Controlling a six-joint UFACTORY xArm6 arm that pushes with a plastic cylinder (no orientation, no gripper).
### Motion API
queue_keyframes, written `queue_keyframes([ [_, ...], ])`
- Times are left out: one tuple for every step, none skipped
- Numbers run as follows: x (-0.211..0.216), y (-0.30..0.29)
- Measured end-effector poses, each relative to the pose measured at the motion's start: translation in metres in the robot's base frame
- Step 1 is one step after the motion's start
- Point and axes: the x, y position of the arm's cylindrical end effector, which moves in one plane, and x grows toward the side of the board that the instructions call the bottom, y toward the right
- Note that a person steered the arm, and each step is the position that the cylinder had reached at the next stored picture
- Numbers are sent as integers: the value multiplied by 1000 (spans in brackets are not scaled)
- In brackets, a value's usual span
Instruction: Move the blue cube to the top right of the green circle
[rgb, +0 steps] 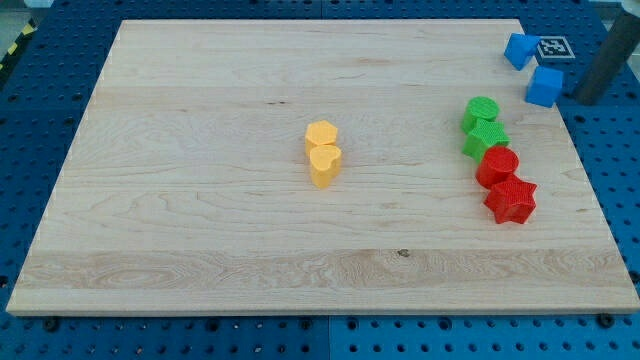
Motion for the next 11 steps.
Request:
queue_keyframes([
  [3, -19],
  [2, -26],
  [-8, -12],
  [-8, -4],
  [-19, -13],
  [-19, -13],
  [-19, -33],
  [-19, -33],
  [-19, -33],
  [-19, -36],
  [-19, -36],
])
